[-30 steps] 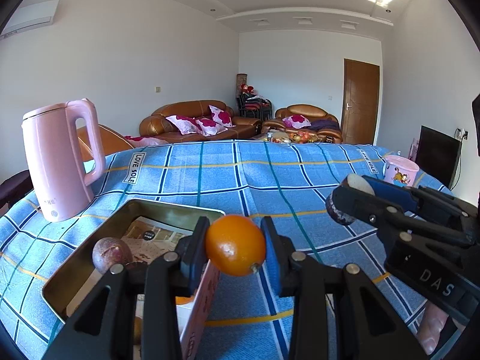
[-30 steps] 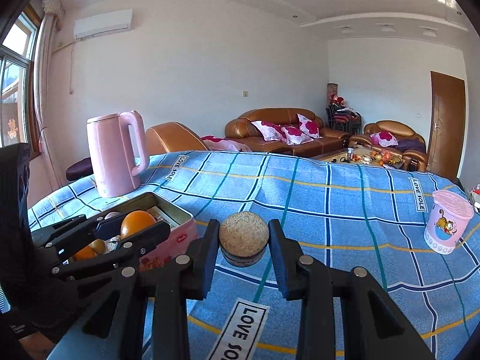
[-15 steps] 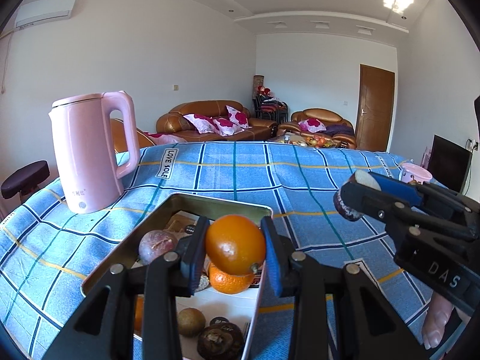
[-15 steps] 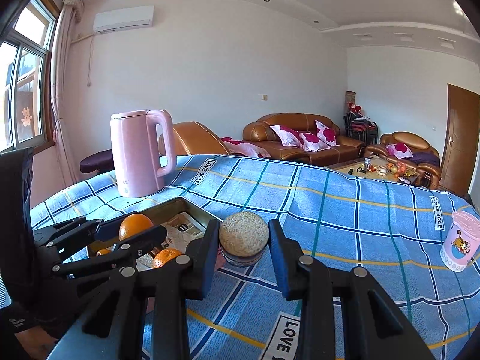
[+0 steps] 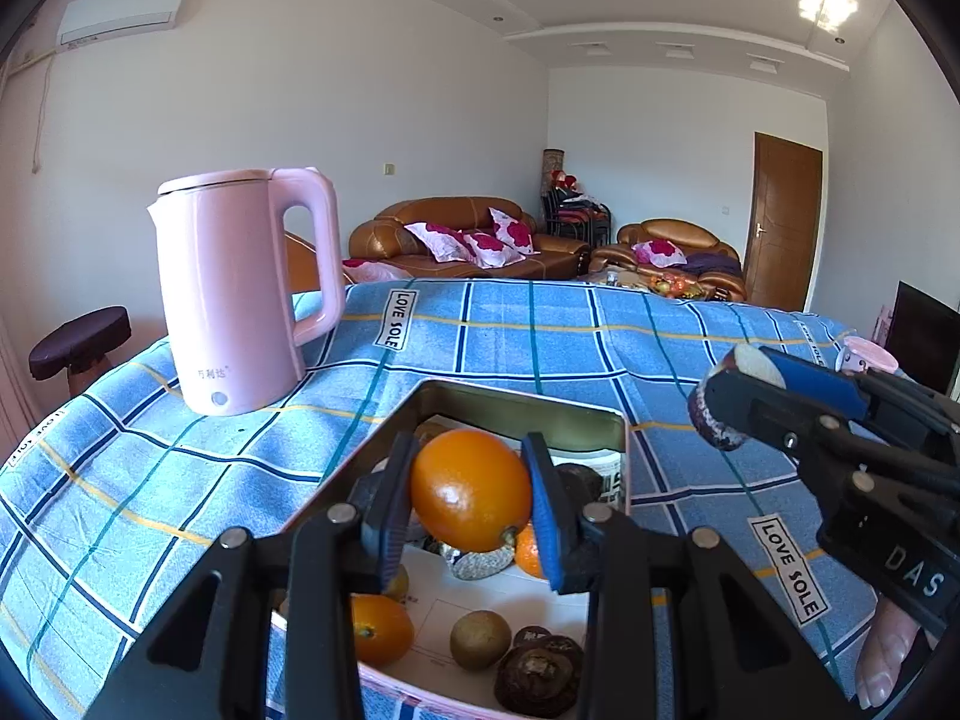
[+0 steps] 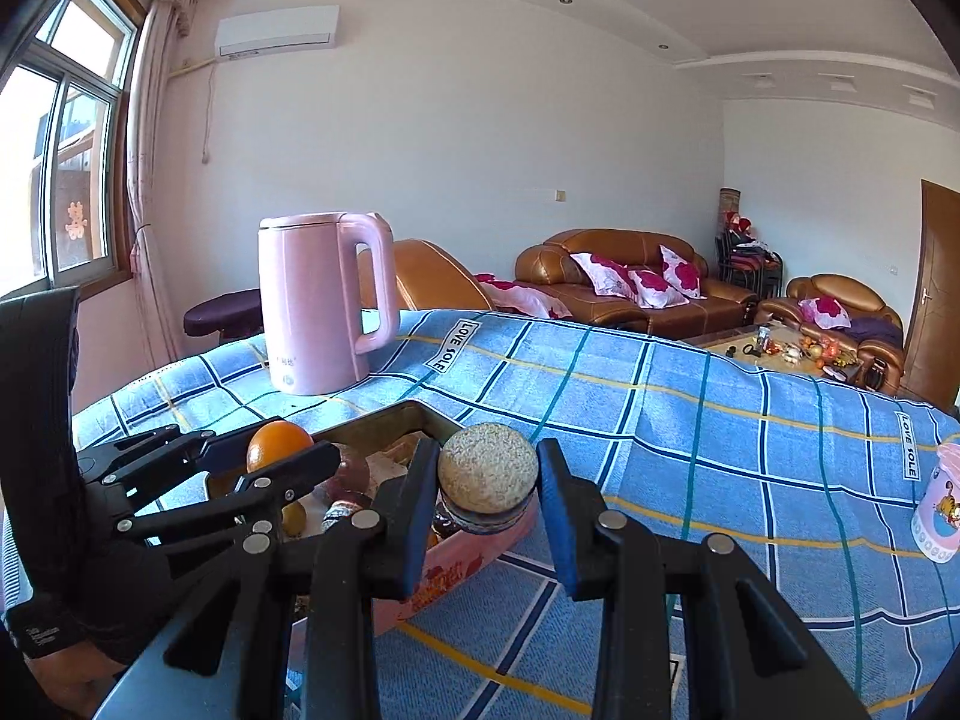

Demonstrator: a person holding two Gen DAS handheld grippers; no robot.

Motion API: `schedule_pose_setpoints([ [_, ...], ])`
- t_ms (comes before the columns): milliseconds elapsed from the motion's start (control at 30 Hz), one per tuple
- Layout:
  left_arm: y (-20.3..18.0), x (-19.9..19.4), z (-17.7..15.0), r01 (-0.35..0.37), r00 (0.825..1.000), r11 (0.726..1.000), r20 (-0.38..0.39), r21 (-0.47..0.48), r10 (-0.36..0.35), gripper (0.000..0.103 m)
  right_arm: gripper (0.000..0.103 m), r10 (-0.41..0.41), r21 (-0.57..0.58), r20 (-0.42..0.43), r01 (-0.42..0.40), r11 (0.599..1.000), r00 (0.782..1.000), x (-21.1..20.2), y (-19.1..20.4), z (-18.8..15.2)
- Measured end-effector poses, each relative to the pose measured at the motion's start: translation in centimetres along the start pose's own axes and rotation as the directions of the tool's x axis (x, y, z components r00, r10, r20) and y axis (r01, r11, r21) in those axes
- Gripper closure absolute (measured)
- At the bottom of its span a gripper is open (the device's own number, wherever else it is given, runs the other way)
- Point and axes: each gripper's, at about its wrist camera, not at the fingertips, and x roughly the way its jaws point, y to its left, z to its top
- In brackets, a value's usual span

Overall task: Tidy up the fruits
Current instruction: 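Carry the orange and the cake over the tin box with both tools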

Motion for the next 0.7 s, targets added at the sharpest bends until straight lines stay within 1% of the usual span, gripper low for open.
schedule_pose_setpoints([
  [367, 1.9, 0.3, -0.3, -0.041, 0.999, 0.999, -0.018, -0.017, 0.04, 0.066, 0.068, 0.042, -0.01, -0.013, -0.042, 0.999, 0.999, 1.3, 2.0, -0.1],
  [700, 3.2, 1.0, -0.7, -0.08, 0.995, 0.997, -0.056, -0.025, 0.078, 0.066, 0.068, 0.073, -0.027, -0.054, -0.074, 0.997, 0.996, 3.1, 3.6, -0.8],
])
